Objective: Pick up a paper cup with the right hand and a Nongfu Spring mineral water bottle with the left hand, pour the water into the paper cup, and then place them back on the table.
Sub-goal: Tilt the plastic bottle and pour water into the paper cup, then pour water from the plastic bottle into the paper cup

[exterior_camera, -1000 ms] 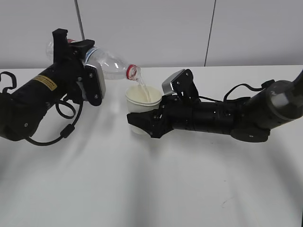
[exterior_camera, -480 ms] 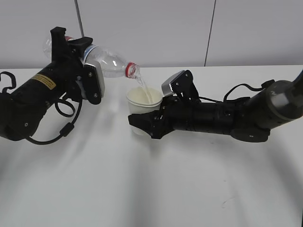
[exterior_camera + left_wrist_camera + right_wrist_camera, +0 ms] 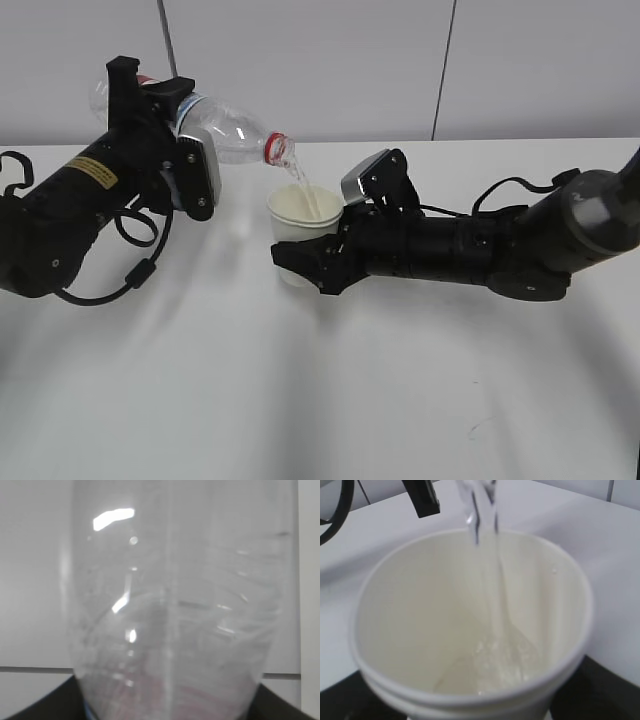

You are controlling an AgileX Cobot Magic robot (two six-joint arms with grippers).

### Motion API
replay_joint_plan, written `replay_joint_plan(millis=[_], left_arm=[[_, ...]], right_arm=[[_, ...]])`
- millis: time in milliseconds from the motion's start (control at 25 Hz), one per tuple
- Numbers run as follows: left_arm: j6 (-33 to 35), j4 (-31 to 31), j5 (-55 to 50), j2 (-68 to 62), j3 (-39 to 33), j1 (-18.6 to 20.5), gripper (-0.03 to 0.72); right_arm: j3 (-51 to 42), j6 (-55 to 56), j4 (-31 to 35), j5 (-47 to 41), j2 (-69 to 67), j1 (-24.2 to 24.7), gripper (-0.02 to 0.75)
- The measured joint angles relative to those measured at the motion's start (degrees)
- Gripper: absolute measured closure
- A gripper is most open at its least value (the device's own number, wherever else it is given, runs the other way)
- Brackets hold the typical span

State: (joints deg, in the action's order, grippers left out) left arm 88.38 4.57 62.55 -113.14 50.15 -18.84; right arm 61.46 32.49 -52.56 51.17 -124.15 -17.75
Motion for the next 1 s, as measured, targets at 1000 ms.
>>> replay_joint_plan(millis=[1000], left_arm=[[0.00,-1.58,0.06,0.00,0.00,0.00,0.328]], right_arm=[[0.00,-0.21,0.31,-0.26,0.00,0.00,0.208]])
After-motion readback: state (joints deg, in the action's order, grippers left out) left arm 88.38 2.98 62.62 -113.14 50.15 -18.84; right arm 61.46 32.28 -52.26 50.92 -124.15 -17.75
